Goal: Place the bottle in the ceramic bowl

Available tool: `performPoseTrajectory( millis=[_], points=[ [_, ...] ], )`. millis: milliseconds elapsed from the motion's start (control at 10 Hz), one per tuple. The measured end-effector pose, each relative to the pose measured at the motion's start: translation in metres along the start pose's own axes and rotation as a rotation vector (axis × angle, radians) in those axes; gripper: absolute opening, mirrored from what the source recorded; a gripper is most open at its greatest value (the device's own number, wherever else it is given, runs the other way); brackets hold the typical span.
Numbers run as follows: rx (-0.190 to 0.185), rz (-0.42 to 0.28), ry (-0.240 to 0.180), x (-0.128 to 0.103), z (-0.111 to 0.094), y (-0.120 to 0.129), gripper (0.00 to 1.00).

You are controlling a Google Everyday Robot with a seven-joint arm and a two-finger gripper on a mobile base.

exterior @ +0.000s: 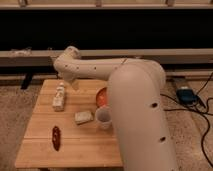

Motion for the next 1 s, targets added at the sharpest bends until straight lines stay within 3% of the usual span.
performPoseTrajectory(
  millis=[200, 400, 800, 1000],
  points=[
    [-0.039, -0.185, -0.022, -0.033, 0.016, -0.010, 0.80],
    [-0.085, -0.291, -0.022, -0.044, 0.033, -0.015, 0.80],
    [-0.163, -0.392, -0.030, -0.050, 0.073, -0.025, 0.80],
    [-0.200, -0.451, -0.058, -0.060, 0.095, -0.022, 0.80]
  ],
)
